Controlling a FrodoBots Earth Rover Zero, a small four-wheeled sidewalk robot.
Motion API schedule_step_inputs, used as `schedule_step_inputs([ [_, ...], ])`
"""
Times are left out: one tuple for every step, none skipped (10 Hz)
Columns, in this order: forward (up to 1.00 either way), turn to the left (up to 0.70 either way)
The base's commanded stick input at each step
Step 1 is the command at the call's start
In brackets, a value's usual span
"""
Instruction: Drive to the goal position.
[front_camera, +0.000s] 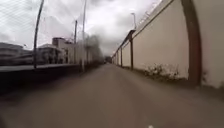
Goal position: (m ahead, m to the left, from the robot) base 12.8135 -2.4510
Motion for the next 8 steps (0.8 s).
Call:
schedule_step_inputs([
  [1.0, 0.0],
  [1.0, 0.0],
  [1.0, 0.0],
  [1.0, 0.0],
  [1.0, 0.0],
  [1.0, 0.0],
  [1.0, 0.0],
  [1.0, 0.0],
])
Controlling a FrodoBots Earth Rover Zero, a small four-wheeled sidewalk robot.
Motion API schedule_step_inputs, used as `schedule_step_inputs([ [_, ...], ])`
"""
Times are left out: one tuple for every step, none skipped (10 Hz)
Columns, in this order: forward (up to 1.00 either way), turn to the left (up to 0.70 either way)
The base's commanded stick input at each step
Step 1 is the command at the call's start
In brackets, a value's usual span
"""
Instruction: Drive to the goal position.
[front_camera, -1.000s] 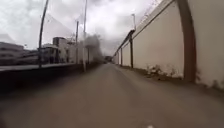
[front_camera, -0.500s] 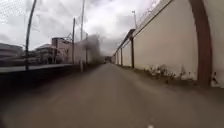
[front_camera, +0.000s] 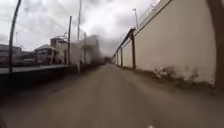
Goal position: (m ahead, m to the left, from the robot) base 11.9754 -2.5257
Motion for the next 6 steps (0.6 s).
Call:
schedule_step_inputs([
  [1.0, 0.0],
  [1.0, 0.0],
  [1.0, 0.0],
  [1.0, 0.0],
  [1.0, 0.0],
  [1.0, 0.0],
])
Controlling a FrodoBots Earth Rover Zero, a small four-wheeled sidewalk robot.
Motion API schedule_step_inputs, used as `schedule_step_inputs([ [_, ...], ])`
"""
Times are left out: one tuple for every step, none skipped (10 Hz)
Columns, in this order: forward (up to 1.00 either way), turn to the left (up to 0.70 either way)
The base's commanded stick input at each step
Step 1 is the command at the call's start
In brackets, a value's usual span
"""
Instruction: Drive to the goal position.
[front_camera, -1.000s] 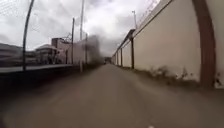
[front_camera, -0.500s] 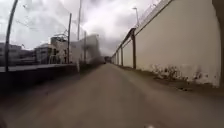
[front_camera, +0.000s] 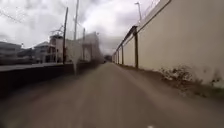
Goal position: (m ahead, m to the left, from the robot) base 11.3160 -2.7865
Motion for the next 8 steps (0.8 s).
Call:
schedule_step_inputs([
  [1.0, 0.0],
  [1.0, 0.0],
  [1.0, 0.0],
  [1.0, 0.0],
  [1.0, 0.0],
  [1.0, 0.0],
  [1.0, 0.0],
  [1.0, 0.0],
])
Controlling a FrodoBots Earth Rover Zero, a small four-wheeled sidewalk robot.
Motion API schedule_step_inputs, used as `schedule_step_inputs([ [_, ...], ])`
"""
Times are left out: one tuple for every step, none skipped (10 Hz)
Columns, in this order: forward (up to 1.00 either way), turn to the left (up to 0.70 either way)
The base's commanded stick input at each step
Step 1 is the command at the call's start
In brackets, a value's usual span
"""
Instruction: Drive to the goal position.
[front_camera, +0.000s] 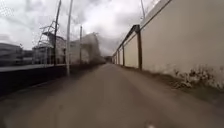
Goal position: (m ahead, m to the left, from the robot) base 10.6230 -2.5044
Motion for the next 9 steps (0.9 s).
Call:
schedule_step_inputs([
  [1.0, 0.0],
  [1.0, 0.0],
  [1.0, 0.0],
  [1.0, 0.0],
  [1.0, 0.0],
  [1.0, 0.0],
  [1.0, 0.0],
  [1.0, 0.0],
  [1.0, 0.0],
])
